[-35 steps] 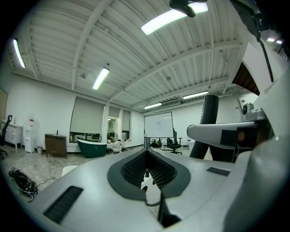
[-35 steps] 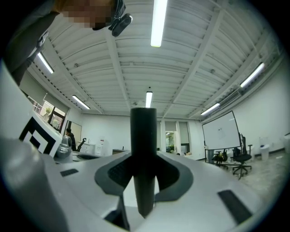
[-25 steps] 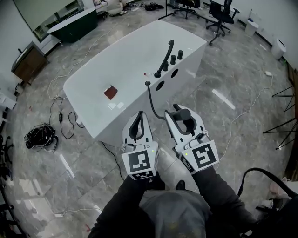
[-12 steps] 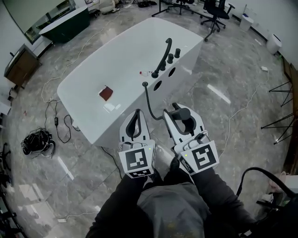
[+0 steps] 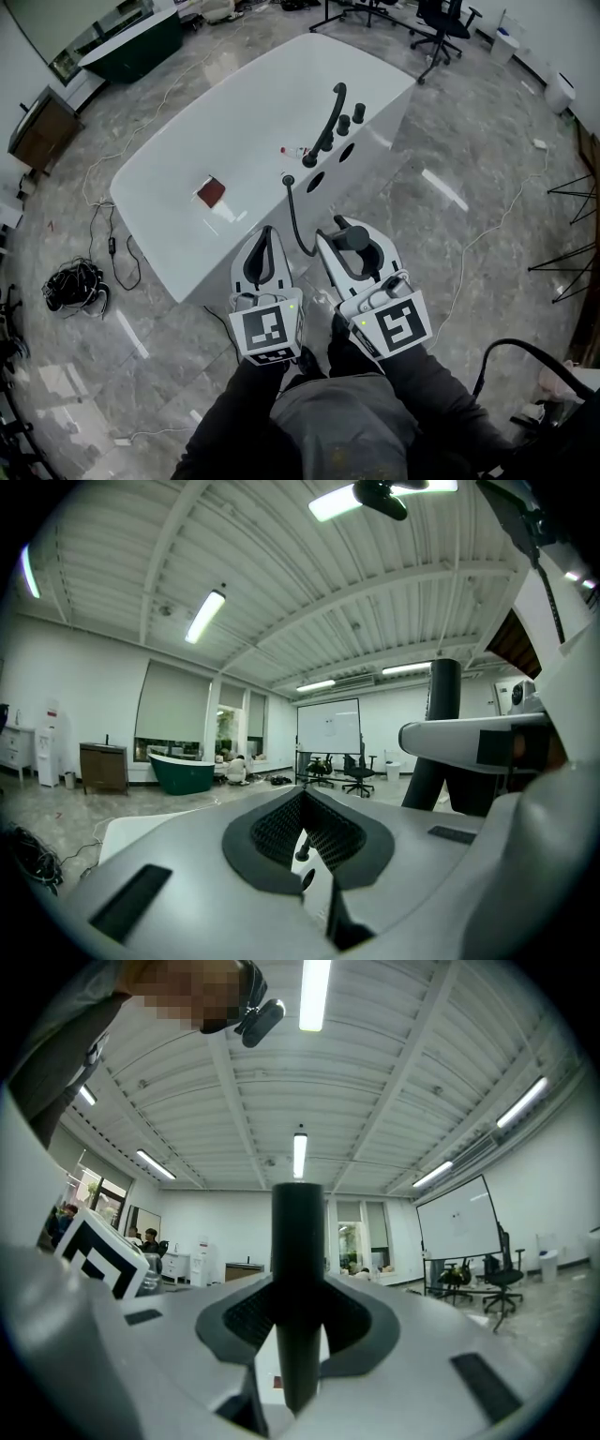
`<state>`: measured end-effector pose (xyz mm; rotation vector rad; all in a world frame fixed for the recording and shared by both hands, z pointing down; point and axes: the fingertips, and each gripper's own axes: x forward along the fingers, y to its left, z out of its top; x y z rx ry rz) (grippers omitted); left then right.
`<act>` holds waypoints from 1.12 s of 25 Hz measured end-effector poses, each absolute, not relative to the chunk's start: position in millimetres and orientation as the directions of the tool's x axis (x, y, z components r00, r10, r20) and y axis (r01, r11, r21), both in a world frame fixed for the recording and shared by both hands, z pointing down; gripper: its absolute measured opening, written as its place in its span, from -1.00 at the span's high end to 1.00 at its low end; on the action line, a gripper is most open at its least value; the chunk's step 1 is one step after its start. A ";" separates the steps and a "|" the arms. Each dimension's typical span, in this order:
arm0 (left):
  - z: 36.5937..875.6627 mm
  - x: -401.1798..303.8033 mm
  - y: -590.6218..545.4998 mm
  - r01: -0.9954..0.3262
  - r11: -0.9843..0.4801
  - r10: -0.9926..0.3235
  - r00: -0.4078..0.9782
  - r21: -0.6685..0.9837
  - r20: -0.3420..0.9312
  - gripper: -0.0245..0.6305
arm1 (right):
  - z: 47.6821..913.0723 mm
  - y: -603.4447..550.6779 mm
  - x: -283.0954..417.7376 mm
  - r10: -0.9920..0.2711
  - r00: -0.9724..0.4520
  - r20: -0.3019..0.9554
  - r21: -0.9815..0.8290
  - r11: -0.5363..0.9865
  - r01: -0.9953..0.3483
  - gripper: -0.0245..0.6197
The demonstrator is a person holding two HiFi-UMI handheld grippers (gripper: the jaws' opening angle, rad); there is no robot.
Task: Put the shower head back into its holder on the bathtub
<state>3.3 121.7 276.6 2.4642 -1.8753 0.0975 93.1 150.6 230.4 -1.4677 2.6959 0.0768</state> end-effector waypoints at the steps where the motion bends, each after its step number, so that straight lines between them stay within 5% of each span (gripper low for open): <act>1: 276.9 6.0 117.1 -0.964 -0.265 -0.961 0.263 -0.005 0.080 0.92 | 230.8 144.9 95.3 -0.835 -0.544 -0.082 0.007 0.545 -0.838 0.54; 28: 286.3 -4.4 33.3 -0.986 -0.166 -0.982 0.164 -0.018 0.089 0.92 | 242.4 56.6 77.2 -0.759 -0.647 -0.066 -0.006 0.649 -0.761 0.54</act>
